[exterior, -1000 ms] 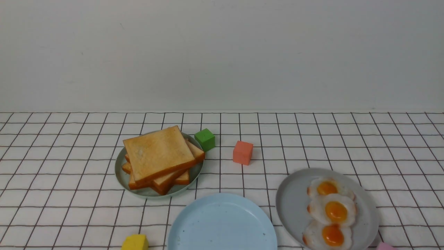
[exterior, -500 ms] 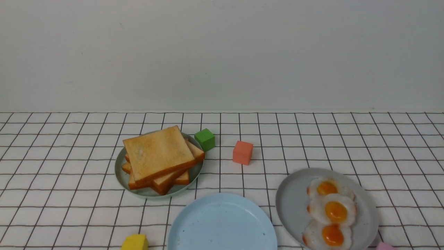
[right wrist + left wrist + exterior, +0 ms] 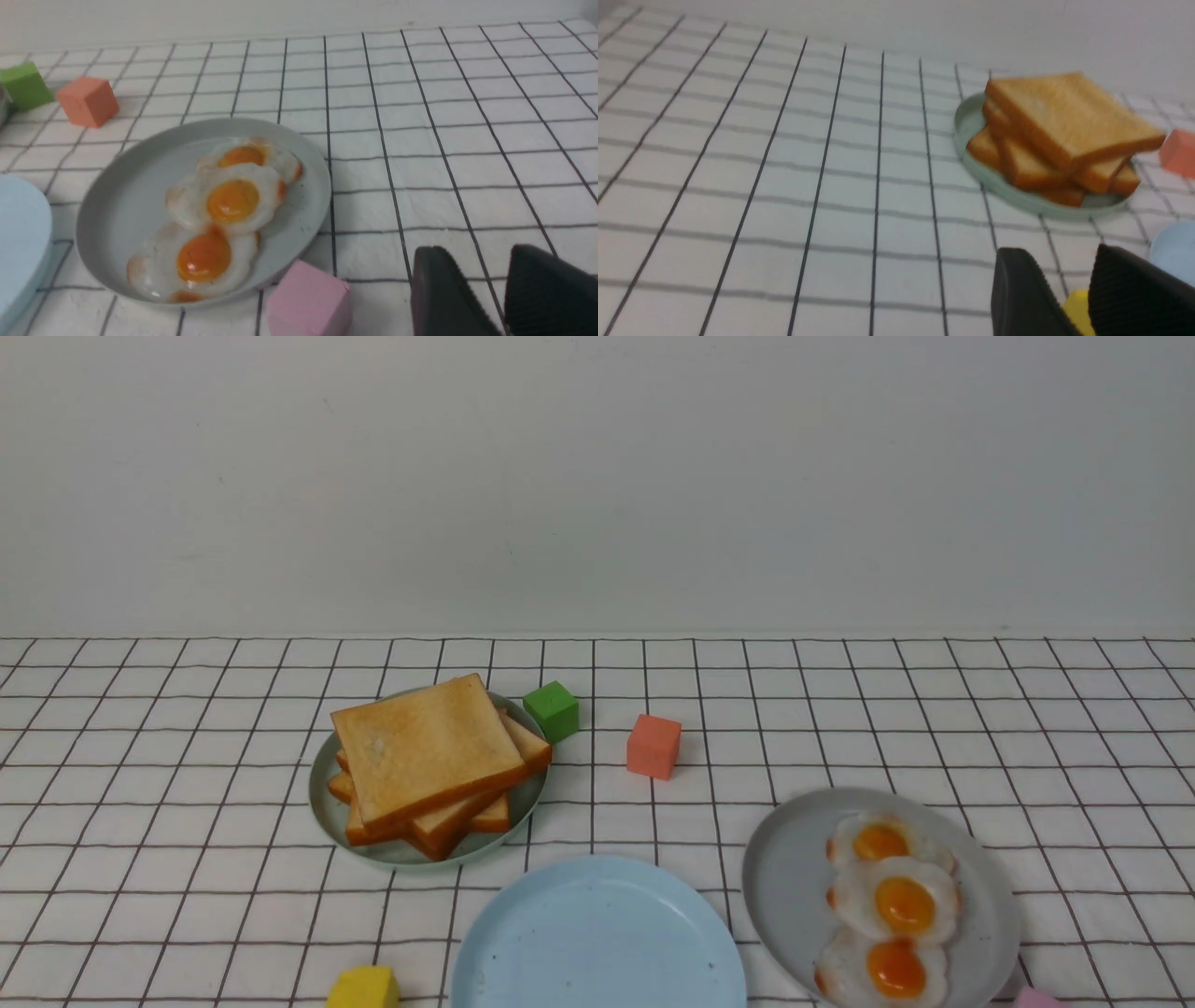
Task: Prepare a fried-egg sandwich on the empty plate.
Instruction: Use the left arm to grab a slice of bread
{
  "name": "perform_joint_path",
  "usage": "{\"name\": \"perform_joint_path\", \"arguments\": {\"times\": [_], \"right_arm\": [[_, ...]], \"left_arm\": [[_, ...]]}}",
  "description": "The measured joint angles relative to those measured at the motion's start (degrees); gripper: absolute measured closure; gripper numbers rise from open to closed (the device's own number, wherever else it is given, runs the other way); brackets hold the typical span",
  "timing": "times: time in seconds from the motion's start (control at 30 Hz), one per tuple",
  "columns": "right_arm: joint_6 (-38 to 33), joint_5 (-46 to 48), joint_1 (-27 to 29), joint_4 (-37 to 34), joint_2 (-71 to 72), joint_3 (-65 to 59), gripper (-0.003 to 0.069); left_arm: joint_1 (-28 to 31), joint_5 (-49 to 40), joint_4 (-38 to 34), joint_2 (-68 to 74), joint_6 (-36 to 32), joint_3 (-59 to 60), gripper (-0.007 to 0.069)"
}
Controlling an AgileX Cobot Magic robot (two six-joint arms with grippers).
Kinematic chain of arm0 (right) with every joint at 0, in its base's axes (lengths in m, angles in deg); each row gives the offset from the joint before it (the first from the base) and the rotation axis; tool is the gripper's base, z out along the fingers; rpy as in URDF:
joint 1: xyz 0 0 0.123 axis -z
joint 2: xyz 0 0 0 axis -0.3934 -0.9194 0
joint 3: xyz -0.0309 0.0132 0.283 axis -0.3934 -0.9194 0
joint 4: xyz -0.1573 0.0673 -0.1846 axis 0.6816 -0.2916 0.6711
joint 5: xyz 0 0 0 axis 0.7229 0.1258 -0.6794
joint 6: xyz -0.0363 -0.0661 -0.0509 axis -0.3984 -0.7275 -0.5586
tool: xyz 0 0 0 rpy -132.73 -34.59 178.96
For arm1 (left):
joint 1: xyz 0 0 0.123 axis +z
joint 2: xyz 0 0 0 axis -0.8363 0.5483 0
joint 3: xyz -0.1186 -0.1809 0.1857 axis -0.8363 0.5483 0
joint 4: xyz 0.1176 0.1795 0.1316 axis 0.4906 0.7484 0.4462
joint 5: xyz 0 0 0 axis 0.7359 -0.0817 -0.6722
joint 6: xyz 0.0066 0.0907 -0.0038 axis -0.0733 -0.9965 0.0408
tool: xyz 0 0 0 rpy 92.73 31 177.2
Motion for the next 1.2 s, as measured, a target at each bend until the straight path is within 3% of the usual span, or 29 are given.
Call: {"name": "perform_joint_path", "arguments": {"times": [0.23, 0.53, 0.7, 0.8, 1.0, 1.13, 1.2], "right_arm": [[0.0, -13.25, 0.0, -6.99, 0.0, -0.06, 0.0418], [1.38, -23.29, 0.0, -8.64, 0.0, -0.06, 0.0418], [8.07, -28.34, 0.0, -10.73, 0.0, 1.02, 0.0418], [9.53, -27.18, 0.0, -9.79, -0.66, 4.87, 0.0418], [9.82, -17.09, 0.07, -6.82, -12.0, 24.07, 0.0418], [8.67, -7.92, 0.07, -6.17, -20.55, 36.99, 0.0418], [8.06, -0.23, 0.07, -6.1, -26.58, 45.23, 0.0418]], "left_arm": [[0.0, 12.11, 0.31, 0.0, 0.0, 0.0, 0.0386], [0.0, 14.6, 0.46, 0.0, 0.73, 0.0, 0.0386], [0.0, 24.78, -0.47, 0.0, 6.41, -0.13, 0.0386], [0.0, 25.08, -2.12, 0.0, 9.51, -2.46, 0.0386], [0.0, 20.5, -3.21, 11.54, 13.33, -20.91, 0.0386], [0.0, 9.54, -3.33, 21.26, 16.18, -33.65, 0.0386], [0.0, -2.6, -3.46, 27.98, 17.34, -42.48, 0.0386]]}}
